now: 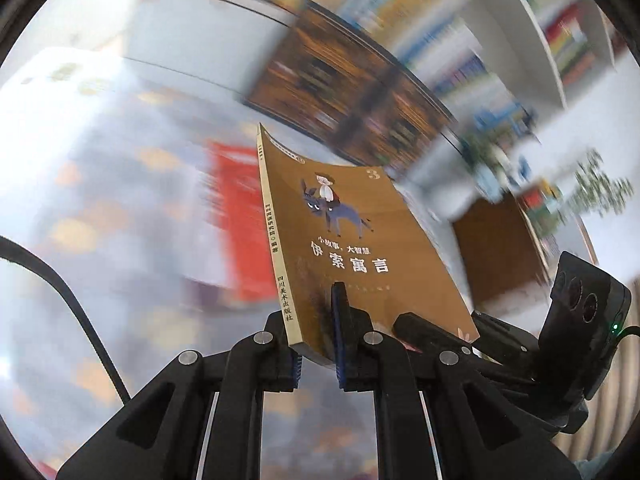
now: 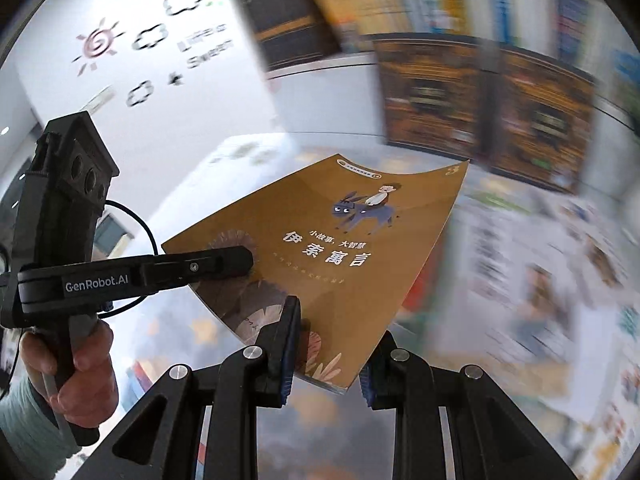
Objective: Organize books
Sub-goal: 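Carry the brown book upright with the left tool toward the open table area, then lower the brown book onto the table and open the left tool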
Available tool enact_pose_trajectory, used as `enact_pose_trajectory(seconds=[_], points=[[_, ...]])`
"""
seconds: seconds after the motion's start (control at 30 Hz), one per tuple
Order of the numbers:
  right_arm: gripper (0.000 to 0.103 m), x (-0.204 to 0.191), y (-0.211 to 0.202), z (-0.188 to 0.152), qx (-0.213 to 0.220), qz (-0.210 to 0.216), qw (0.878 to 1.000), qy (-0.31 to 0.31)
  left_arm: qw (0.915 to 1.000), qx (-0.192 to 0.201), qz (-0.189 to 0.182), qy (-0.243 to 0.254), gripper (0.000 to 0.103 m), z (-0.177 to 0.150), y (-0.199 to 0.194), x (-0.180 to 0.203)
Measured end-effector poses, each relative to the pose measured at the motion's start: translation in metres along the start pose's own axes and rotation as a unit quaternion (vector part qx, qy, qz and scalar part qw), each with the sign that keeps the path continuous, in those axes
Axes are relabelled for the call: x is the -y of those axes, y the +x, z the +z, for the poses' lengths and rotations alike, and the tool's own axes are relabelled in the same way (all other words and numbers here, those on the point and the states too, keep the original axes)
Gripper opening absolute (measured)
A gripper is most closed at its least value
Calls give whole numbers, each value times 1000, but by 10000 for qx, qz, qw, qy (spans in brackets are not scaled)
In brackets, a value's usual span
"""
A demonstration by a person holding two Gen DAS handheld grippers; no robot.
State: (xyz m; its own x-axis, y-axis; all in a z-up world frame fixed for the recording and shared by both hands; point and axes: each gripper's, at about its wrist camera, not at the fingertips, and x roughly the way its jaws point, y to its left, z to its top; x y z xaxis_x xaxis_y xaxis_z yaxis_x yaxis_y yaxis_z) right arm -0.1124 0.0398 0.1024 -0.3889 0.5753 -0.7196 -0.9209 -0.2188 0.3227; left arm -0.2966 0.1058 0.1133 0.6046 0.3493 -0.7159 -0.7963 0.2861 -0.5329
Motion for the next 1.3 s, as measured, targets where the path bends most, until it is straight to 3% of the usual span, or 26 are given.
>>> enact_pose_trajectory(seconds=[0.23, 0.37, 0.53, 0.7, 0.83, 0.9, 1.1, 1.3], points=[[25, -90, 113, 64, -183, 548, 9979, -286, 9971, 442, 530, -334, 9, 40, -26, -114], [25, -107, 161, 80, -370, 506, 9975, -316, 9960, 448, 632, -447, 10, 54, -15, -171], [25, -104, 211, 95, -604, 412, 9972, -133, 9949, 375, 626, -701, 11, 63, 7, -212], [27, -105, 230, 102, -725, 403, 9965, 37, 9942, 348, 538, -867, 12, 67, 15, -233], [34, -100, 239, 95, -930, 597, 9934, 313, 9918, 217, 727, -1032, 25, 60, 15, -252], [36, -98, 248, 89, -1116, 636, 9908, 432, 9899, 138, 757, -1194, 27, 54, 15, -261], [38, -87, 256, 69, -1467, 745, 9837, 727, 9815, -174, 1291, -1403, 28, 28, 13, -272], [38, -80, 227, 48, -1544, 943, 9796, 876, 9764, -222, 1695, -1322, 28, 5, -1, -266]])
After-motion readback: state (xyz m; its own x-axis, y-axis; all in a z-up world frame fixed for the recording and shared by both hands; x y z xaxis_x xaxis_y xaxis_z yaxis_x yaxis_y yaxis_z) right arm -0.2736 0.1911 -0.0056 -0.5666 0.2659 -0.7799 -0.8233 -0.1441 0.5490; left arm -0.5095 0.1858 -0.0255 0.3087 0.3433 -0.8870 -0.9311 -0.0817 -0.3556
